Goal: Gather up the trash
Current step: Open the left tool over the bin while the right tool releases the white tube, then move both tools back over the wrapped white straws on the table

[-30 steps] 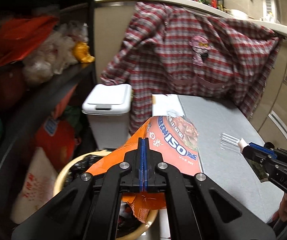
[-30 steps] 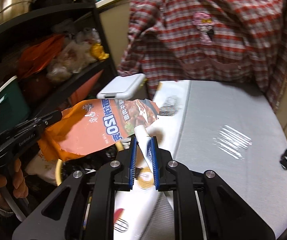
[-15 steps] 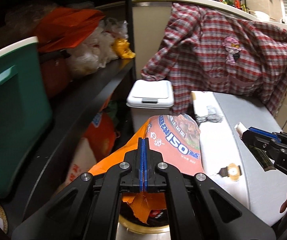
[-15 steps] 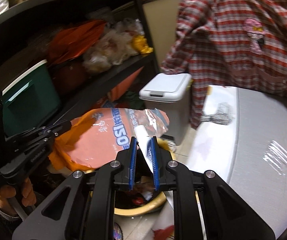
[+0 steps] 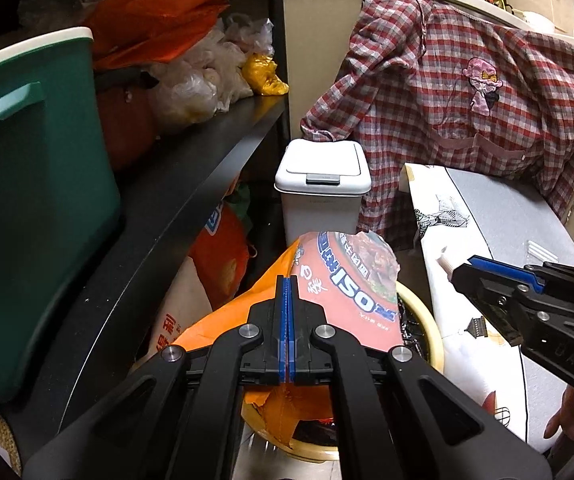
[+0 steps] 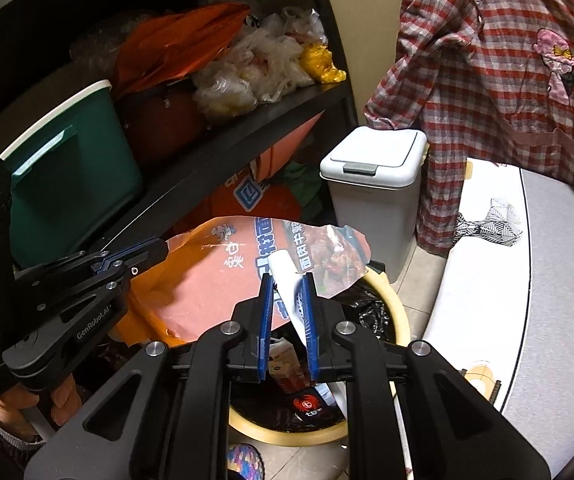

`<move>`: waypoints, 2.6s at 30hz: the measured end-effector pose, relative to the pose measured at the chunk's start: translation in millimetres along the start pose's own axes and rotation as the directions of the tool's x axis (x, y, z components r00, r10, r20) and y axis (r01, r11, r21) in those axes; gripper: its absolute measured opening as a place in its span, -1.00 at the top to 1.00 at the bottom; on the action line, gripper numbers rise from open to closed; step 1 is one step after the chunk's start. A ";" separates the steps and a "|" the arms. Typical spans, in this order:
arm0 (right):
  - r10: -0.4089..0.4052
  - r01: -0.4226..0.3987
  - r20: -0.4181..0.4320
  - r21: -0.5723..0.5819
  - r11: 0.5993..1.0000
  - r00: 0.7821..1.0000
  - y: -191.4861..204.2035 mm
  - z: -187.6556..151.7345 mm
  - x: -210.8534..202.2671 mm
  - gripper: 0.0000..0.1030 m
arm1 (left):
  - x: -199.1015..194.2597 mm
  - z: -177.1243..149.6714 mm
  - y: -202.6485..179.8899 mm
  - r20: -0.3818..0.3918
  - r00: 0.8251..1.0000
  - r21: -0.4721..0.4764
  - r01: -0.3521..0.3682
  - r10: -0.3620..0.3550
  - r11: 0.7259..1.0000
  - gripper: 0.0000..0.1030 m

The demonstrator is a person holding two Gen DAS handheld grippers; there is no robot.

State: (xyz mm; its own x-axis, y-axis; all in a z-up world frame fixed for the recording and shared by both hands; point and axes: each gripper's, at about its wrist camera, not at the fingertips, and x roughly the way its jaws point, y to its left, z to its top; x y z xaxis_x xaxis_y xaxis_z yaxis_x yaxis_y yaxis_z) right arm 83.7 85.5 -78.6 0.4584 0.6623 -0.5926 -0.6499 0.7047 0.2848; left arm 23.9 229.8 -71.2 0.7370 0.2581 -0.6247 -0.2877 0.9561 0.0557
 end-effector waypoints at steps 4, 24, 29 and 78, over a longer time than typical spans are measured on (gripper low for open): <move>0.007 -0.007 -0.008 0.005 1.000 1.000 0.5 0.8 7.4 0.72 | 3.8 -1.2 5.2 -0.011 1.000 -0.008 -0.003 0.003 1.000 1.00; -0.036 0.036 -0.042 0.004 0.999 0.998 4.2 1.6 38.4 0.15 | 15.6 -5.0 8.4 -0.040 0.994 -0.017 -0.102 0.101 0.995 -0.58; -0.051 0.052 -0.033 0.024 0.998 0.998 -1.5 0.3 34.9 0.01 | 12.1 -2.3 10.6 -0.018 0.993 -0.024 -0.116 0.116 0.993 -0.59; -0.737 0.662 0.012 0.428 0.615 0.676 -299.3 -104.1 -217.6 -0.32 | 15.8 19.5 -213.3 0.110 0.975 0.104 0.183 -0.194 0.978 -0.72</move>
State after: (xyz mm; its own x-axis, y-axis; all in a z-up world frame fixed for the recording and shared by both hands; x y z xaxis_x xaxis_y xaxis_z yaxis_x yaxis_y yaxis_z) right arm 115.4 -296.0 -113.3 0.7962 -0.0683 -0.6012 0.1635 0.9809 0.1051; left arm 108.9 32.6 -77.7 0.8415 0.0815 -0.5341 -0.0829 0.9963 0.0214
